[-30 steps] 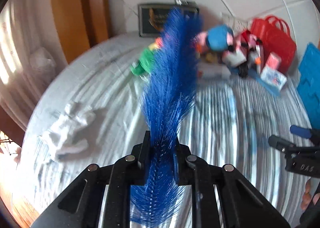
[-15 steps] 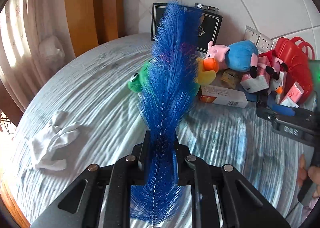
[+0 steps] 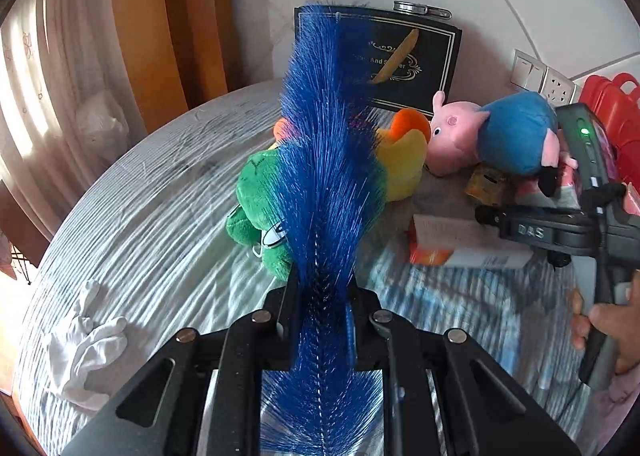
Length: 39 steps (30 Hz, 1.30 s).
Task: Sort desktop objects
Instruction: 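Grasp the white box with the right gripper while the left gripper holds the duster, then carry the duster and white box over the blue crate and release both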
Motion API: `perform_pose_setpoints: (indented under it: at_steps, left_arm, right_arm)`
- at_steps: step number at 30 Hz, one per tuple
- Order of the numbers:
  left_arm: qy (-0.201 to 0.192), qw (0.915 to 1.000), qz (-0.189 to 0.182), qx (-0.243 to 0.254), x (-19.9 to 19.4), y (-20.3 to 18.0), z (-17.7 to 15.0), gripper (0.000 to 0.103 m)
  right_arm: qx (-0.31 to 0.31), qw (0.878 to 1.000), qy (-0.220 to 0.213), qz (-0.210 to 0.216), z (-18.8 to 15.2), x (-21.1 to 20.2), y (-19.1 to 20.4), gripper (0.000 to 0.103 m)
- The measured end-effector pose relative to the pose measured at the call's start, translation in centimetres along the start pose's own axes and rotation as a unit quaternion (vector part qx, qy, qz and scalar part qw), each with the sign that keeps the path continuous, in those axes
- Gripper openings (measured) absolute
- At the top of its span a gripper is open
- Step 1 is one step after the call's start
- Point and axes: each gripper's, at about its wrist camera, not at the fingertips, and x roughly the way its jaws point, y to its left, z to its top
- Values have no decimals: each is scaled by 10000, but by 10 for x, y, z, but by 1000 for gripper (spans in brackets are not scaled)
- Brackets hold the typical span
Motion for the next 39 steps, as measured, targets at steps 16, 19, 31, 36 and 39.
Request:
perform_pose_setpoints:
  at_steps: [16, 19, 31, 36, 39]
  left_arm:
    - [233, 9997, -102, -2, 2, -5, -15, 17]
    - [222, 9997, -92, -22, 2, -4, -16, 17]
    - [-324, 9987, -366, 174, -87, -10, -23, 16]
    - [-622, 9950, -687, 377, -149, -17, -23, 16]
    - [-805, 9904, -962, 583, -182, -25, -18, 16]
  right_arm:
    - [-918, 9937, 467, 444, -50, -42, 33, 84]
    - [-1133, 9914, 550, 349, -57, -34, 43, 83]
    - [-816, 9960, -268, 238, -111, -122, 63, 41]
    - [-594, 9951, -795, -19, -101, -185, 82, 41]
    - [-411, 9918, -1191, -217, -100, -237, 82, 41]
